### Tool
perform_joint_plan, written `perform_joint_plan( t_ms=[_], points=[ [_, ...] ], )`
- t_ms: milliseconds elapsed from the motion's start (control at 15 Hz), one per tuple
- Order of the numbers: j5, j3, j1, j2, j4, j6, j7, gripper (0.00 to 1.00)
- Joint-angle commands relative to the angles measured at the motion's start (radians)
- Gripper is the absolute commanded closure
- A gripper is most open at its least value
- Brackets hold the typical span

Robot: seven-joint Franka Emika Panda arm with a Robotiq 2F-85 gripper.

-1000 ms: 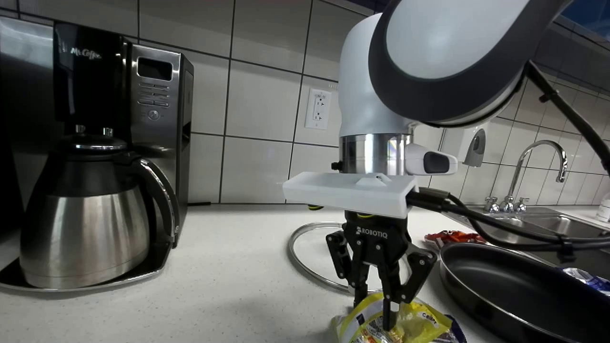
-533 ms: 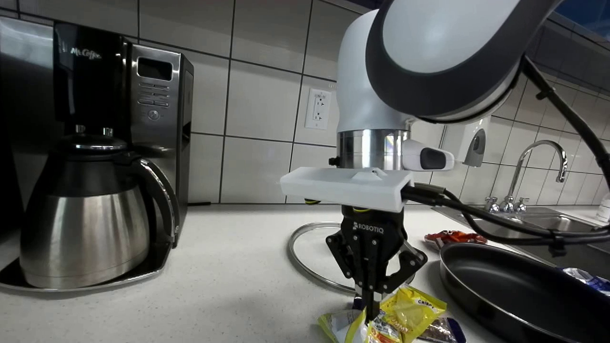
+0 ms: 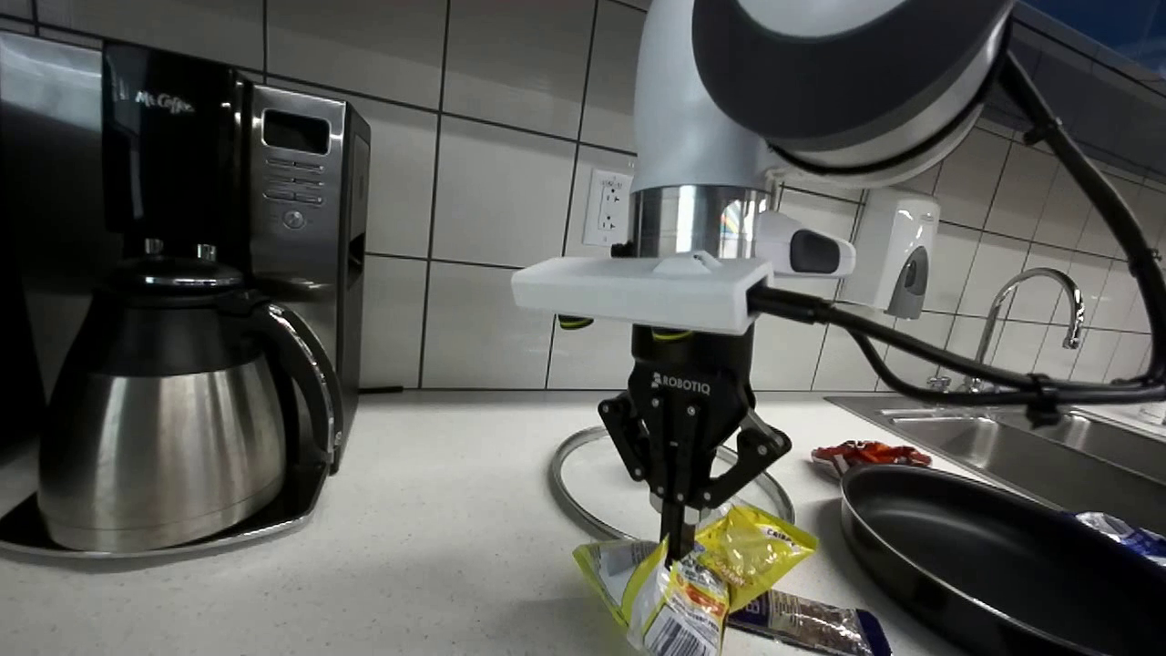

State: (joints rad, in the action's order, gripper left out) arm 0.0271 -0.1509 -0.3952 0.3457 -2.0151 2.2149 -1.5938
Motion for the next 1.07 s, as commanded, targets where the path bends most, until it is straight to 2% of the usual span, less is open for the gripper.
perform_joint_plan(
  t_ms=[0,400,1000],
  points=[
    [0.008,-0.009,0.008,-0.071,-0.006,-0.037,-0.007,1.00],
    [0.019,-0.001,0.045,-0.173,-0.071,-0.037,0.025,1.00],
    [0.006,0.020,0.166,-0.371,-0.286,-0.015,0.188,1.00]
  ],
)
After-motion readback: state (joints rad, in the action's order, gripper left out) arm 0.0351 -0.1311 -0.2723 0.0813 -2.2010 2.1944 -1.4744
